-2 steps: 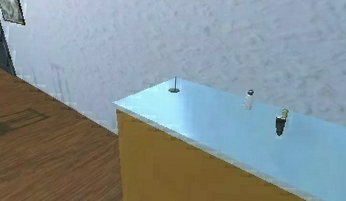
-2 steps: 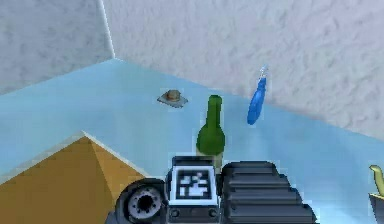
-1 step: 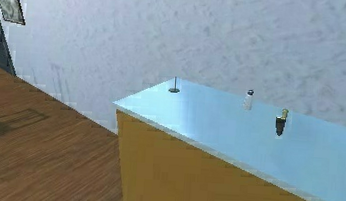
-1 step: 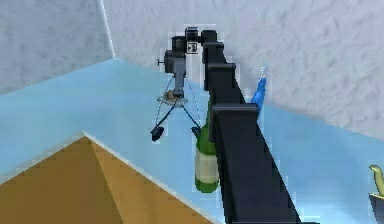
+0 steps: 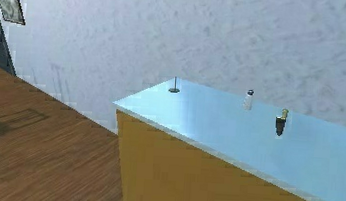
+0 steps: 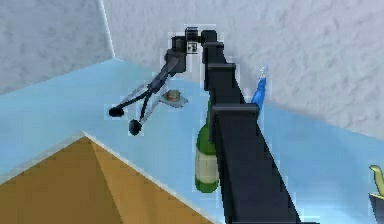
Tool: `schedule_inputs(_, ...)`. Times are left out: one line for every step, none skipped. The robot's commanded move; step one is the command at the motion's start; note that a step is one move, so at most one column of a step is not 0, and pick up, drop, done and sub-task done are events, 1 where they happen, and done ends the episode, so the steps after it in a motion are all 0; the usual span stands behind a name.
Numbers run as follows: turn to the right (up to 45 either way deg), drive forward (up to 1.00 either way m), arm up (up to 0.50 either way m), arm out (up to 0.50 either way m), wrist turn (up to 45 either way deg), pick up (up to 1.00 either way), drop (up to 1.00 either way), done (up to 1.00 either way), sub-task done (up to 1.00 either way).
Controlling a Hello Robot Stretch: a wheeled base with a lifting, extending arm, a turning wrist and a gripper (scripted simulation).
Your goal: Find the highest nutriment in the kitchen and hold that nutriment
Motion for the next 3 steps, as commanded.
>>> schedule_inputs(0.0, 0.00, 0.00, 0.00, 45.0, 0.00, 0.00, 0.00, 0.00)
schedule_inputs(0.0, 0.00, 0.00, 0.00, 45.0, 0.00, 0.00, 0.00, 0.00)
schedule_inputs(0.0, 0.00, 0.00, 0.00, 36.0, 0.00, 0.00, 0.00, 0.00)
